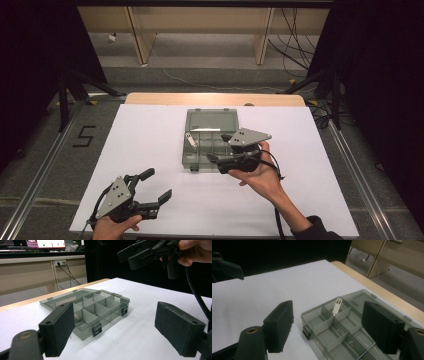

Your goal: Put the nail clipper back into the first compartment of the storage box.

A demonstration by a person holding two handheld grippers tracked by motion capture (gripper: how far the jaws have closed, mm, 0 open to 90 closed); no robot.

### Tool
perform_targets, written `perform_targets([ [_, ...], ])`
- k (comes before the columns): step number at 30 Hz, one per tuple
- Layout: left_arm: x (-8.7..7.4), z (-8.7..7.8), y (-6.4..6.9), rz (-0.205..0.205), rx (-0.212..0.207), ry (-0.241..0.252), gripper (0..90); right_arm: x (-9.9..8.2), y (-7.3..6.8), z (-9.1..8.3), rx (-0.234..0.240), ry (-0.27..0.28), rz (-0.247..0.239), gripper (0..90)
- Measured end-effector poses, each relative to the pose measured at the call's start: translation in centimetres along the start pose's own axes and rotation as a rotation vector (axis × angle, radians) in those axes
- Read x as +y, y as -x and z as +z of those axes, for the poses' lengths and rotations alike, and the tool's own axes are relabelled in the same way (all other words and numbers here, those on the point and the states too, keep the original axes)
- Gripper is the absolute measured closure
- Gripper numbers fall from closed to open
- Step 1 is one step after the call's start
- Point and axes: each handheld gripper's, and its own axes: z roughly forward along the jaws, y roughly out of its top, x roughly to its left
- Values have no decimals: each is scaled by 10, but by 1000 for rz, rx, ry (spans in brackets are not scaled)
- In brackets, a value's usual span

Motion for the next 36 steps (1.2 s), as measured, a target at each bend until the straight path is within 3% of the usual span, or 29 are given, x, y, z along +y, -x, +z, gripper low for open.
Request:
perform_targets([
  [13, 0, 0, 0, 6, 3, -3, 159, -19, -1, -21, 15, 41, 51, 258],
  [18, 0, 0, 1, 4, 2, -4, 160, -25, -1, -26, -7, 77, 46, 253],
  [20, 0, 0, 1, 4, 2, -5, 159, -27, -1, -29, -1, 69, 51, 242],
  [22, 0, 0, 0, 5, 3, -4, 159, -29, -1, -30, -12, 98, 47, 236],
  [24, 0, 0, 0, 5, 4, -5, 159, -31, -2, -33, 1, 82, 68, 219],
  [29, 0, 0, 0, 8, 5, -3, 159, -38, -4, -36, 0, 82, 55, 177],
  [36, 0, 0, 0, 8, 6, -3, 159, -47, -6, -44, -2, 131, 89, 160],
])
